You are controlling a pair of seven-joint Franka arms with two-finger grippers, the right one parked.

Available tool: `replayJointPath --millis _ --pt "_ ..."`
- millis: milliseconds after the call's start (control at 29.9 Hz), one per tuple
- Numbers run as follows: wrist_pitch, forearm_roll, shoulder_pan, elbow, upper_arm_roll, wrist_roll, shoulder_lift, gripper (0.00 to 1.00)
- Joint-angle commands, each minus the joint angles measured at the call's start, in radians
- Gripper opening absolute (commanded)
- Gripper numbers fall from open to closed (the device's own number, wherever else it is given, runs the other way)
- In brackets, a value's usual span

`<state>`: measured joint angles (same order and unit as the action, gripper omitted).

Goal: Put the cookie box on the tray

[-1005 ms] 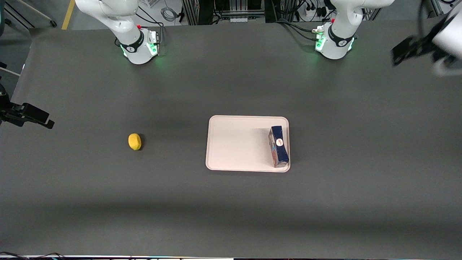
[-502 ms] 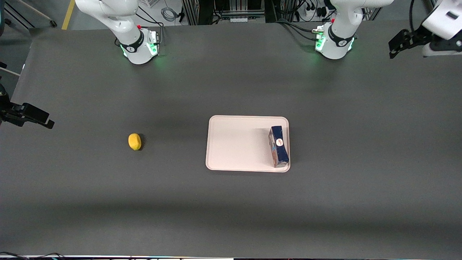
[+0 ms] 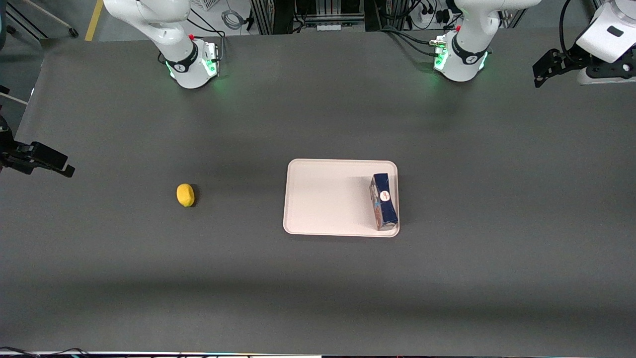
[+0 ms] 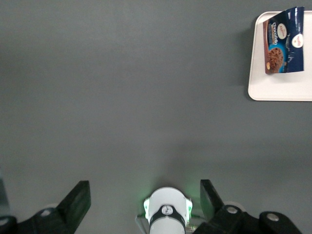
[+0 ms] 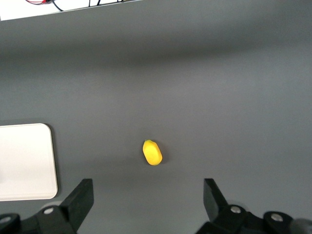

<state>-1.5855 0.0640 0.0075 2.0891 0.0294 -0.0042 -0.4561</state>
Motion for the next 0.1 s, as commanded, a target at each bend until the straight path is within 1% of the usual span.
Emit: replayJointPath --millis 0,67 --pt "0.007 -0.010 0.019 -0.044 0.012 0.024 0.030 1.00" --pt "0.005 -0.010 0.019 -0.052 0.012 0.024 0.034 1.00"
